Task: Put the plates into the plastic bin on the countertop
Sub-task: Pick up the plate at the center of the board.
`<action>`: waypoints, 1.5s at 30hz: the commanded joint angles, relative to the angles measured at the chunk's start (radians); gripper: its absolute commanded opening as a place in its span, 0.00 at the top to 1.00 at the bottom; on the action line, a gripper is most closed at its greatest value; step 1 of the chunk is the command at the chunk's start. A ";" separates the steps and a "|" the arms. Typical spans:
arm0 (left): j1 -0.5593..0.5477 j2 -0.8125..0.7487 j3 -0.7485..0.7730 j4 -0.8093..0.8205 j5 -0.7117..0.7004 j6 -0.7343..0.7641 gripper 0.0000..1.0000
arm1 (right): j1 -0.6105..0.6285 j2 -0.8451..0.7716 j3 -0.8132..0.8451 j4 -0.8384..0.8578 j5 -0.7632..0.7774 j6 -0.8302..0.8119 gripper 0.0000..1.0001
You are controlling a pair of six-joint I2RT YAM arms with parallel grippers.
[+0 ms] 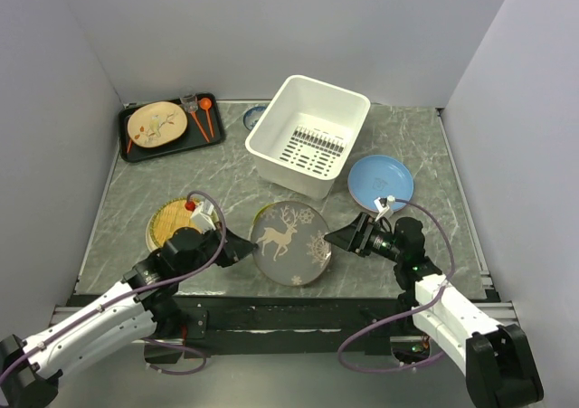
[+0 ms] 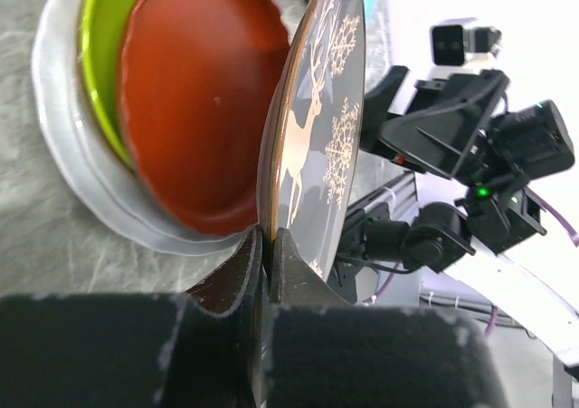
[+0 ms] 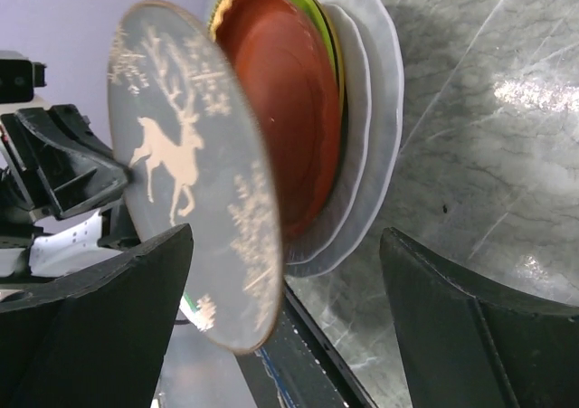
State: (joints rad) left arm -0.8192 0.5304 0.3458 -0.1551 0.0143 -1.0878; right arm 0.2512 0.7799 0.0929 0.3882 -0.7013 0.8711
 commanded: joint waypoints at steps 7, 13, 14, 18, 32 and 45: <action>-0.003 0.000 0.078 0.287 0.116 0.029 0.99 | 0.007 -0.039 0.034 0.098 -0.061 0.055 0.09; -0.003 0.051 0.068 0.390 0.177 0.031 0.99 | 0.007 -0.036 0.044 0.136 -0.098 0.066 0.11; -0.003 0.055 0.071 0.403 0.182 0.032 0.99 | 0.008 -0.034 0.044 0.138 -0.101 0.068 0.11; -0.003 0.083 0.094 0.410 0.185 0.055 0.99 | 0.007 -0.045 0.051 0.143 -0.115 0.066 0.37; -0.003 0.164 0.190 0.370 0.174 0.144 0.56 | 0.005 -0.199 0.157 -0.048 -0.050 0.016 1.00; -0.003 0.287 0.171 0.456 0.245 0.131 0.53 | 0.005 -0.234 0.194 -0.034 -0.033 0.074 1.00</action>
State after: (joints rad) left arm -0.8036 0.8036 0.4648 0.1265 0.1368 -0.9375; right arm 0.2436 0.5739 0.2161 0.2897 -0.7216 0.9039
